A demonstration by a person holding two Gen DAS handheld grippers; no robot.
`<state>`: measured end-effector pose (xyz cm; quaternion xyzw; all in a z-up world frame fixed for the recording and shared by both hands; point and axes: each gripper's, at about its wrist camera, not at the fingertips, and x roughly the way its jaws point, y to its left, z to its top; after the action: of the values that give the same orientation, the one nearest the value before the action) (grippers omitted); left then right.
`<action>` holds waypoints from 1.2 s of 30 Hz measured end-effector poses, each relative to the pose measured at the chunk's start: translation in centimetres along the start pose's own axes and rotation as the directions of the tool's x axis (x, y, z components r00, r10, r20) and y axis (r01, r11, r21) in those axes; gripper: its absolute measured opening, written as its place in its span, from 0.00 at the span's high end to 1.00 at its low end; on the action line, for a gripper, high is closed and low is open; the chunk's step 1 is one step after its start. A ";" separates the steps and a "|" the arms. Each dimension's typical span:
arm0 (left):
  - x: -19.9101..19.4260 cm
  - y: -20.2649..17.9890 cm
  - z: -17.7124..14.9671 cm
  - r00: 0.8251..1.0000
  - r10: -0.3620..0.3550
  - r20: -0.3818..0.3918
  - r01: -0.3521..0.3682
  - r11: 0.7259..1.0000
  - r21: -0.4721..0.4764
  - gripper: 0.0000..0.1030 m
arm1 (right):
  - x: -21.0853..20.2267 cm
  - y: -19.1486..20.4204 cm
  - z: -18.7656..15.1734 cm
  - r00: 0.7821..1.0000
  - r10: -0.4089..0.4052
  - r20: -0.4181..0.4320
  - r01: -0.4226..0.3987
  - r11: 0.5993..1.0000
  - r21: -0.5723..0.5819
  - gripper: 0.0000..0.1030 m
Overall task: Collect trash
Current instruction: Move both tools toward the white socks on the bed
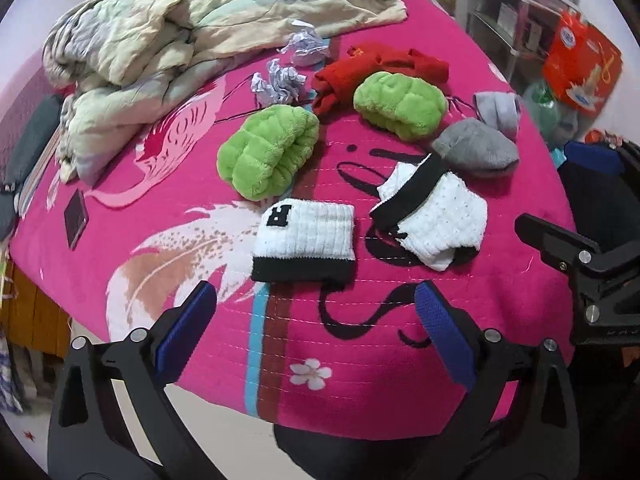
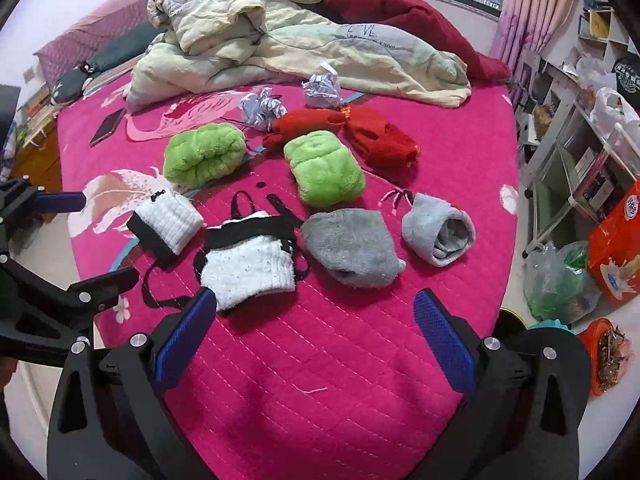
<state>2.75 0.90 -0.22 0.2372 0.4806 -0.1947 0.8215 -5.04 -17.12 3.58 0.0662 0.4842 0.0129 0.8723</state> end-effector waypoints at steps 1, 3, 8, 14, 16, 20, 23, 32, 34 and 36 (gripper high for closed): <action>0.0 0.1 0.0 1.000 -0.001 -0.003 0.001 1.000 0.009 0.05 | 0.1 0.2 0.0 1.000 -0.002 -0.002 0.002 1.000 0.003 0.08; 0.2 0.3 0.0 1.000 -0.011 -0.009 0.012 0.999 0.033 0.05 | 0.2 0.6 0.1 1.000 -0.003 -0.004 0.003 1.000 0.009 0.08; 0.4 0.7 -0.1 1.000 -0.016 -0.017 0.017 0.997 0.077 0.05 | 0.4 1.4 0.2 1.000 -0.018 -0.014 0.018 1.000 0.009 0.08; 0.8 1.4 0.1 0.999 -0.042 -0.031 0.045 0.995 0.087 0.05 | 0.6 1.7 -0.2 0.999 -0.031 -0.024 0.031 0.999 0.017 0.08; 0.9 1.5 0.0 0.998 -0.046 -0.034 0.049 0.994 0.096 0.05 | 0.6 1.8 -0.3 0.999 -0.038 -0.026 0.039 0.999 0.017 0.08; 1.4 1.6 0.0 0.998 -0.051 -0.047 0.057 0.991 0.119 0.05 | 0.5 2.2 -0.3 0.999 -0.048 -0.016 0.048 0.999 0.016 0.08; 1.7 1.7 0.0 0.998 -0.052 -0.046 0.058 0.989 0.139 0.05 | 0.5 2.6 -0.5 0.998 -0.056 -0.015 0.056 0.998 0.015 0.08; 1.9 2.1 0.2 0.996 -0.083 -0.039 0.088 0.986 0.144 0.05 | 0.6 3.2 -0.4 0.997 -0.074 -0.038 0.075 0.997 0.023 0.08; 1.9 2.2 0.2 0.996 -0.087 -0.035 0.091 0.986 0.141 0.05 | 0.6 3.2 -0.4 0.996 -0.086 -0.032 0.087 0.996 0.021 0.08; 1.8 2.2 0.2 0.996 -0.088 -0.033 0.091 0.986 0.139 0.05 | 0.6 3.3 -0.2 0.996 -0.084 -0.026 0.085 0.996 0.023 0.08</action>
<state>4.91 2.42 -1.27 0.2753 0.4867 -0.2617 0.7867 -4.77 -13.74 3.38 0.0558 0.4977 -0.0290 0.8650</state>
